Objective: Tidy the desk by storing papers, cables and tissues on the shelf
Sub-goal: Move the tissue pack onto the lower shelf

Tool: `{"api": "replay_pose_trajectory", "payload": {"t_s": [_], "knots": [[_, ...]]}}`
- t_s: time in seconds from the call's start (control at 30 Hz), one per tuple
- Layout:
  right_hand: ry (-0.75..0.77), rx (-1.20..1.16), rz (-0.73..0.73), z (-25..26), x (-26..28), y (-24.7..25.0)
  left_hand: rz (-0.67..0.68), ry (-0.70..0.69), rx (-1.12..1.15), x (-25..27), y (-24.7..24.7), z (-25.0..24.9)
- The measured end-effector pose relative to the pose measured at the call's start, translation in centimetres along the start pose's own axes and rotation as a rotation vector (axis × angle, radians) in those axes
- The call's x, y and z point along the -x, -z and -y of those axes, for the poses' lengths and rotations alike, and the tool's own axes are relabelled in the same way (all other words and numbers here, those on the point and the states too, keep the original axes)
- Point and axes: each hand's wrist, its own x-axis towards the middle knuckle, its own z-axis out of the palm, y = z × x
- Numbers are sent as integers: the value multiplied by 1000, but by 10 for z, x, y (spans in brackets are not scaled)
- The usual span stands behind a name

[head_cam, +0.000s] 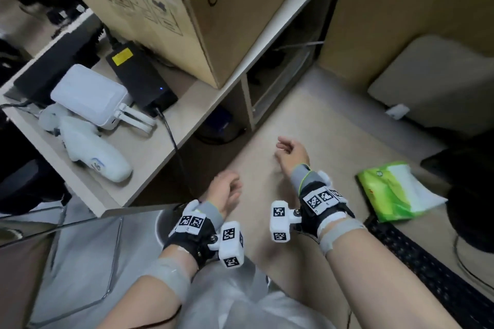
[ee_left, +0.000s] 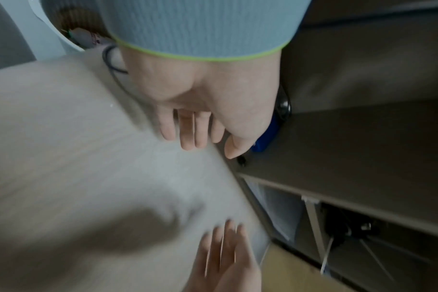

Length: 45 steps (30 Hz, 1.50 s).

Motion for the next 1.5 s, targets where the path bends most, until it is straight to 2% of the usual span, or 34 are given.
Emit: {"api": "replay_pose_trajectory", "payload": {"t_s": [0.07, 0.1, 0.13, 0.17, 0.2, 0.23, 0.33, 0.47, 0.57, 0.63, 0.67, 0.73, 0.77, 0.87, 0.93, 0.97, 1.03, 1.1, 1.17, 1.23, 1.3, 1.4, 1.5], "knots": [[67, 355, -297, -10, 7, 53, 20, -13, -24, 7, -20, 5], [43, 503, -465, -15, 12, 79, 30, -23, -29, 12, -31, 8], [-26, 570, -627, -23, 20, 111, 59, -37, -45, 20, -48, 13], [-105, 590, -729, -33, 25, 138, 88, -52, -73, 27, -62, 19], [-179, 602, -752, -44, 29, 161, 118, -62, -89, 30, -73, 25], [-238, 631, -701, -55, 31, 176, 151, -67, -108, 32, -81, 29], [-372, 735, -386, -93, 34, 198, 223, -75, -181, 40, -98, 42], [-196, 737, -356, -83, 34, 175, 231, -30, -200, 45, -94, 48], [-44, 627, -204, -45, 45, 137, 200, 8, -152, 51, -85, 44], [60, 564, 0, -28, 55, 110, 289, 7, -131, 57, -82, 41], [102, 509, 155, -23, 59, 92, 311, -11, -121, 56, -77, 40], [105, 315, 422, -17, 65, 56, 247, -58, -97, 50, -63, 36], [67, 199, 481, -15, 66, 46, 192, -78, -70, 46, -55, 35], [-48, -32, 511, 3, 69, 32, 45, -107, 57, 31, -28, 27], [-56, -57, 518, 8, 64, 27, -7, -110, 67, 20, -11, 23], [-35, -47, 483, 8, 62, 25, -10, -105, 69, 17, -4, 20], [39, 36, 317, 4, 50, 12, 1, -92, 58, 14, 5, 12], [18, 194, 185, -8, 32, 1, -12, -71, 81, 9, 11, 8], [-104, 237, 270, -17, 23, -11, -50, -55, 101, 7, 15, 3], [-212, 170, 363, -14, 30, -19, -79, -47, 139, 2, 21, -2], [-313, 90, 346, -18, 31, -28, -133, -29, 148, -7, 32, -3], [-313, 32, 266, -26, 21, -57, -277, 24, 74, -25, 56, 9], [-250, 13, 280, -17, 19, -92, -273, 70, -19, -56, 79, 42]]}}
